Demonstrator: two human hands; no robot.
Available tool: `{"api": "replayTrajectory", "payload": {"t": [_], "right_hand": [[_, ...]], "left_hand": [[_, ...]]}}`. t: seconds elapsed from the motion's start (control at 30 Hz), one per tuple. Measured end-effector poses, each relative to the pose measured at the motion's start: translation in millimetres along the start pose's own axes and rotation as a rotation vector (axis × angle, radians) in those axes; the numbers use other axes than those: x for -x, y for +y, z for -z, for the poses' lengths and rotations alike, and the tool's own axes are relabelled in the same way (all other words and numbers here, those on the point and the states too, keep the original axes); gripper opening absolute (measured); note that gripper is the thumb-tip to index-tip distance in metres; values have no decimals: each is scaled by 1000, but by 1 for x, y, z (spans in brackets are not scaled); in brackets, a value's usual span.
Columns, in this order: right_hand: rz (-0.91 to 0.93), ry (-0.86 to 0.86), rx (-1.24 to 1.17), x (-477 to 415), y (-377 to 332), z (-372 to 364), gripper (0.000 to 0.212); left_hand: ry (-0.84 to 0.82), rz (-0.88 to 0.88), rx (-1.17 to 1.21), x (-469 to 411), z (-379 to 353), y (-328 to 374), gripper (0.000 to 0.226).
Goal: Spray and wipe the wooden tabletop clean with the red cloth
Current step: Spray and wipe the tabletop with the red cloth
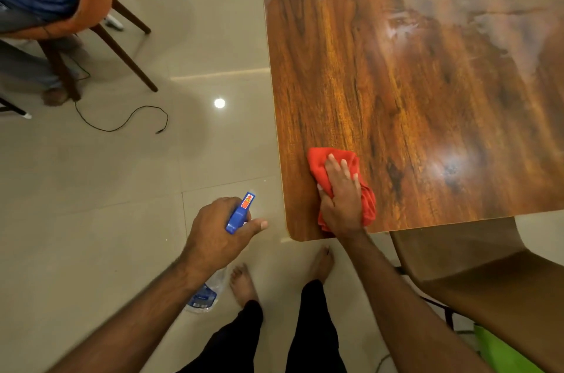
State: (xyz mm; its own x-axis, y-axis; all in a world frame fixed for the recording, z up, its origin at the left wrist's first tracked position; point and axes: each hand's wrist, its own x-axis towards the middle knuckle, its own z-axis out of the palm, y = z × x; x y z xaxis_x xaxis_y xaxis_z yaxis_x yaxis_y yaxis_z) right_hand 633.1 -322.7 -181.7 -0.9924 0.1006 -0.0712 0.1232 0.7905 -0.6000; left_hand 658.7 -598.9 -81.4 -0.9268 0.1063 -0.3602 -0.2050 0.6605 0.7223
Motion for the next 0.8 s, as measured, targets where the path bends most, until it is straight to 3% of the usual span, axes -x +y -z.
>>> {"api": "replayTrajectory", "payload": {"t": [0.2, 0.4, 0.6, 0.8], "right_hand": [[231, -166, 39, -39, -47, -27, 71], [505, -270, 69, 35, -22, -18, 67], [501, -274, 84, 65, -21, -16, 52], [446, -276, 143, 63, -25, -17, 69]], "left_hand": [[7, -8, 16, -1, 7, -2, 34], [-16, -36, 54, -5, 20, 0, 34], [18, -106, -33, -31, 26, 13, 42], [48, 67, -146, -66, 40, 44, 52]]}}
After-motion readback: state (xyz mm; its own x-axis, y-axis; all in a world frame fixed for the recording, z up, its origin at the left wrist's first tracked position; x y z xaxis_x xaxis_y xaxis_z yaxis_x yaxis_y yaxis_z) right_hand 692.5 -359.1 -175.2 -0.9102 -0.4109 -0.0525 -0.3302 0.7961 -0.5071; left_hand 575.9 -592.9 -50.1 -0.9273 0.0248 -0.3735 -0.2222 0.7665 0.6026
